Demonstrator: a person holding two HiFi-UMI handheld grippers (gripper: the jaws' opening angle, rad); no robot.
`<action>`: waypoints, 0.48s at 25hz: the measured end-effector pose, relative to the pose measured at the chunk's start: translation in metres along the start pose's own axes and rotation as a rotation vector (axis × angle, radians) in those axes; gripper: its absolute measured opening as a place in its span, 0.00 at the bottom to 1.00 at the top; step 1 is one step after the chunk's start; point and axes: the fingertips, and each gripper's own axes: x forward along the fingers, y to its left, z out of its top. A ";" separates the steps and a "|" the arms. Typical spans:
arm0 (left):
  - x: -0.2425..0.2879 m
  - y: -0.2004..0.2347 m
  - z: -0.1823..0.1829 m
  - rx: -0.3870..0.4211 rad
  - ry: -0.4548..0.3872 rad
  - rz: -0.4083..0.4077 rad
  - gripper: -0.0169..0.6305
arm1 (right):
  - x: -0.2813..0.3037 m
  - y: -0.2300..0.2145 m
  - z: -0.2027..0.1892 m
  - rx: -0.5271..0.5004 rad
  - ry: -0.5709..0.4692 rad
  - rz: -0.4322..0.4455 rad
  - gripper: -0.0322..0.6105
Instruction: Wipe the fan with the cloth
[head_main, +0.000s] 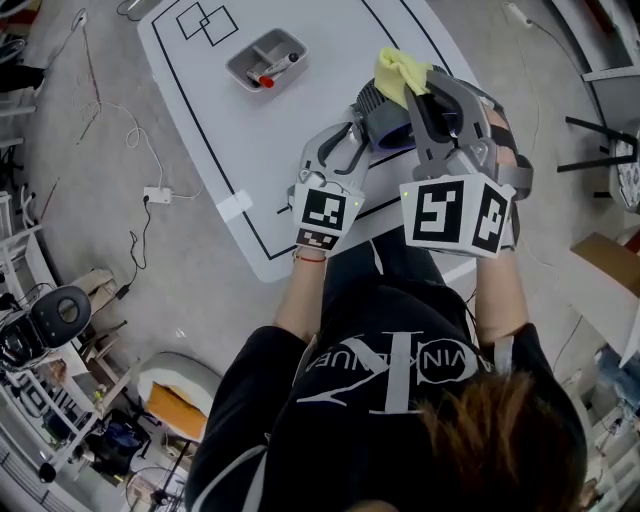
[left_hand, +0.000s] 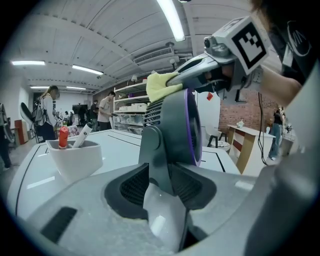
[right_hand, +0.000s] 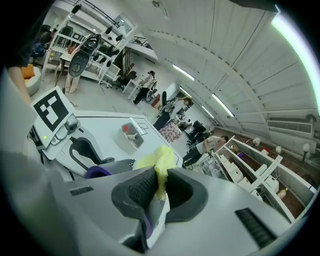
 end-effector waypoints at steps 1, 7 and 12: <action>0.000 0.001 -0.001 -0.001 0.004 0.004 0.26 | 0.001 -0.004 -0.004 0.013 0.004 -0.007 0.10; -0.003 0.005 -0.004 0.004 0.008 0.009 0.26 | 0.007 -0.021 -0.030 0.070 0.045 -0.043 0.10; -0.011 0.010 0.001 -0.014 -0.015 -0.010 0.26 | 0.011 -0.028 -0.051 0.082 0.085 -0.057 0.10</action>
